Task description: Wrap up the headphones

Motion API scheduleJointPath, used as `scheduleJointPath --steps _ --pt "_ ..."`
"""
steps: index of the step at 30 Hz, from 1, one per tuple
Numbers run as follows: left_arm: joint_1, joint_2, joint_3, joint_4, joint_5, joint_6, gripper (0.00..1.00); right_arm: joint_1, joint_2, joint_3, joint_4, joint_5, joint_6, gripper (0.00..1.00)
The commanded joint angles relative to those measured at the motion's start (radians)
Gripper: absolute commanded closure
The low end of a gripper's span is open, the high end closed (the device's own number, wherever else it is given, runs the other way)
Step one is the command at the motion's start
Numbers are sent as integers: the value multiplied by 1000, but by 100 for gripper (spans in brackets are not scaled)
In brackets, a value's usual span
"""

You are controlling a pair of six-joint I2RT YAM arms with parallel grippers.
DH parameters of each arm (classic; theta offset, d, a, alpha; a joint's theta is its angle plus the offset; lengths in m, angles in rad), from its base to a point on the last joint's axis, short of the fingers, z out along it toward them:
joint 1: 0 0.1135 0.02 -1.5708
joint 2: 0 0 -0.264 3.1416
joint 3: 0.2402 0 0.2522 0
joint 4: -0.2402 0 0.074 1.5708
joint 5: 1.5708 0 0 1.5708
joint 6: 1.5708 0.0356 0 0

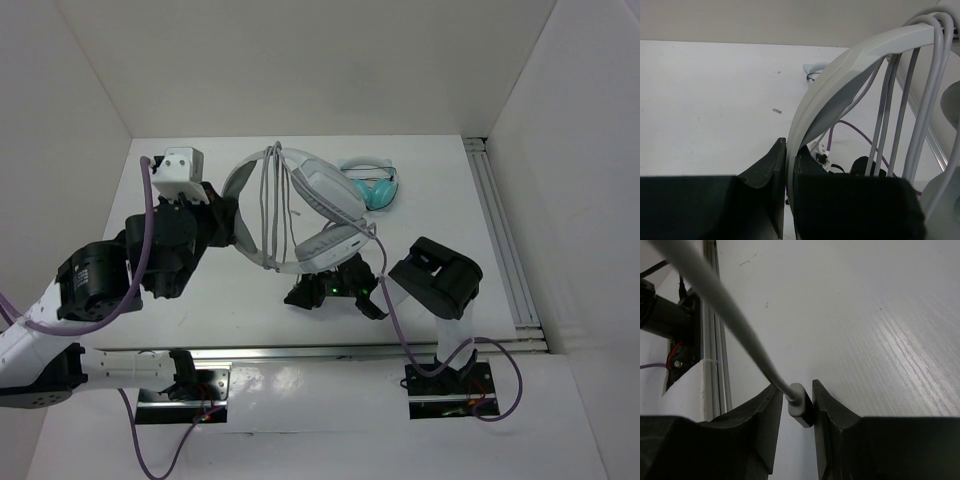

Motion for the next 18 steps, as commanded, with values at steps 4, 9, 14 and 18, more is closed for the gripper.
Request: scheduleJointPath --steps 4,9,14,18 --pt "-4 -34 31 138 -32 -70 100 13 24 -27 93 48 -19 85" --pt "-4 -34 21 128 -32 -70 100 13 -30 -48 93 129 -19 100" --pt "-4 -45 3 73 -124 -138 100 50 -94 -83 18 255 -28 100" --pt "21 -19 12 -25 -231 -249 100 151 -168 -142 -28 397 -28 100"
